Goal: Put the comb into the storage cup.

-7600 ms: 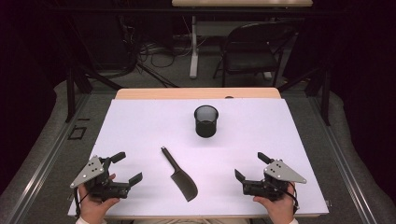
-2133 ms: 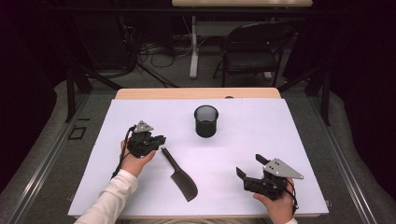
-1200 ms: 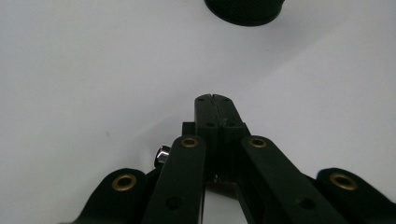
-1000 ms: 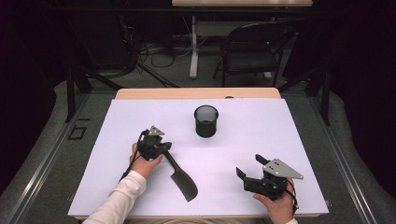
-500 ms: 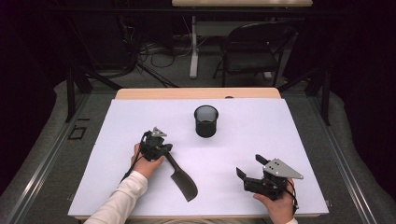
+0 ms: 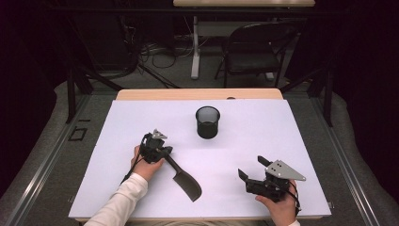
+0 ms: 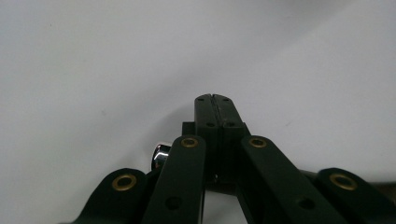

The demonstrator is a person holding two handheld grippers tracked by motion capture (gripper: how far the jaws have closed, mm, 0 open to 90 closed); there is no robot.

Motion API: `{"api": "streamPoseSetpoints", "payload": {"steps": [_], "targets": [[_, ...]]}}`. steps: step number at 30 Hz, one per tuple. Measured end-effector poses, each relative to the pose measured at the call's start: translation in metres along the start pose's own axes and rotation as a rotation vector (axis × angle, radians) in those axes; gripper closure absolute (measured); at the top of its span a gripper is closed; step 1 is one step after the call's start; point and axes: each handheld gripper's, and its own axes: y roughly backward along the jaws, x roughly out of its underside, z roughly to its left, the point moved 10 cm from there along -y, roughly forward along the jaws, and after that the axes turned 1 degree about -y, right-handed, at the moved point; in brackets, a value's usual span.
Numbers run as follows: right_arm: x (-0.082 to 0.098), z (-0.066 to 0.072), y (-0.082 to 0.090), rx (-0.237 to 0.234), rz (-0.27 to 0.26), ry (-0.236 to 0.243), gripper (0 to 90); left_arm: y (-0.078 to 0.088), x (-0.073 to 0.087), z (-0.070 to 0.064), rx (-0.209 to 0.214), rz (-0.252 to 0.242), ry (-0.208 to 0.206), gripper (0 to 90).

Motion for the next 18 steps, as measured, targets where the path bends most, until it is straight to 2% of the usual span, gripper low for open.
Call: {"api": "streamPoseSetpoints", "payload": {"steps": [5,6,11,18], "targets": [[0.000,0.000,0.000,0.000,-0.001,0.001,14.4,0.001,0.004,0.002,-0.004,-0.001,0.011,90.0],[0.000,0.000,0.000,0.000,0.000,0.003,14.4,0.003,0.005,0.002,0.008,0.013,0.006,90.0],[0.000,0.000,0.000,0.000,0.000,0.002,14.4,0.004,0.008,0.006,-0.008,0.007,0.012,90.0],[0.000,0.000,0.000,0.000,-0.002,-0.002,14.4,0.007,0.013,0.005,0.004,0.014,0.012,90.0]]}}
